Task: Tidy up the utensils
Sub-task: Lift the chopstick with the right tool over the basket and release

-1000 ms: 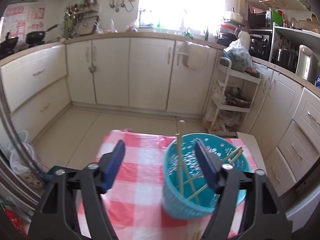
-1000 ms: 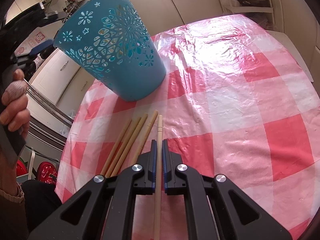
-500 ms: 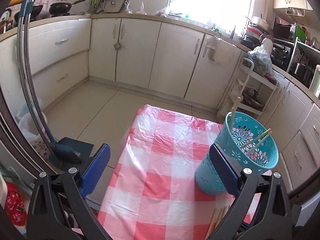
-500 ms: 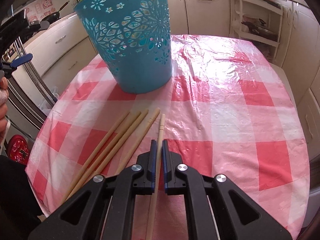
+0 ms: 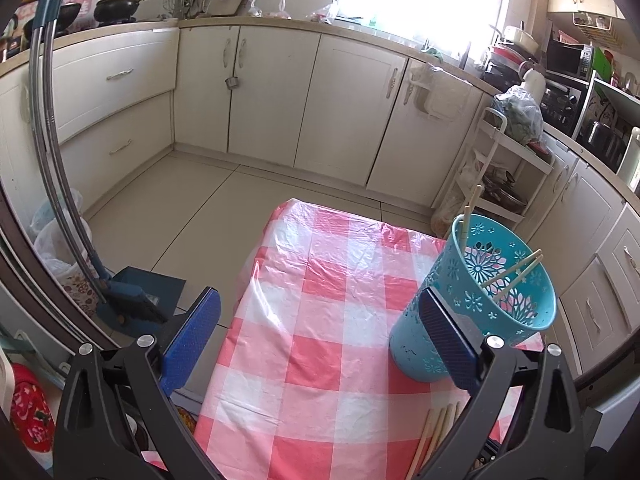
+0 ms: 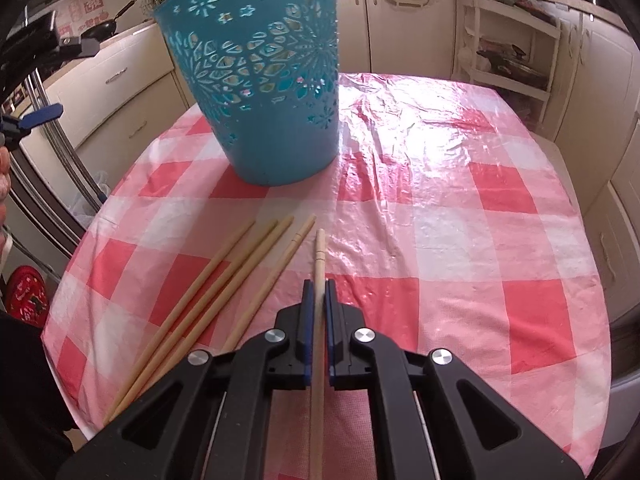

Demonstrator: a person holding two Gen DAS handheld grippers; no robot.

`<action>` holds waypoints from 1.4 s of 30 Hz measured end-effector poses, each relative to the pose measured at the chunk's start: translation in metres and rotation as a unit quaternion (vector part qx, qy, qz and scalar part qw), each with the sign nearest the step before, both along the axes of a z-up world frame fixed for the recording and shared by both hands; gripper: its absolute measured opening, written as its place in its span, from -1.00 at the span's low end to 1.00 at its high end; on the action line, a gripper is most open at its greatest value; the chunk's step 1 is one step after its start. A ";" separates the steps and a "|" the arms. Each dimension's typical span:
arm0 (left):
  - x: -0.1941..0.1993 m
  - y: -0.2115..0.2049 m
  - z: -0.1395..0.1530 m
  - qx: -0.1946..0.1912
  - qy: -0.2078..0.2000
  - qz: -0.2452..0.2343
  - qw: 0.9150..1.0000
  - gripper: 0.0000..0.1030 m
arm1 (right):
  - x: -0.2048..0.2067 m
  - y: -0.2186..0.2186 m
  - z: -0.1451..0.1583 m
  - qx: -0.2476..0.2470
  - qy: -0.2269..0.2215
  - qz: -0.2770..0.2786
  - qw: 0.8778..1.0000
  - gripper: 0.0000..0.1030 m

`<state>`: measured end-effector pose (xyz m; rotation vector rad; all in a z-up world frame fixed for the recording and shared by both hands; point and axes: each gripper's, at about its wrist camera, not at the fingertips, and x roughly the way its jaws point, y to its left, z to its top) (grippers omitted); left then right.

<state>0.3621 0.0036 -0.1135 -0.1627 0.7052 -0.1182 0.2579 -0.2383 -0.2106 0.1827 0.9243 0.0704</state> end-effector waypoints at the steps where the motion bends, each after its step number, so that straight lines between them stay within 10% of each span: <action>1: 0.000 -0.001 0.001 0.002 0.000 -0.001 1.000 0.85 | -0.001 -0.004 0.000 0.014 0.003 -0.006 1.000 -0.89; 19: 0.011 -0.001 -0.015 -0.005 0.025 0.000 1.000 0.85 | -0.020 -0.061 0.031 0.223 -0.049 -0.070 0.971 -0.89; 42: 0.017 0.006 -0.023 -0.014 0.041 0.025 0.999 0.85 | 0.027 -0.043 0.155 0.283 -0.191 -0.017 0.940 -0.89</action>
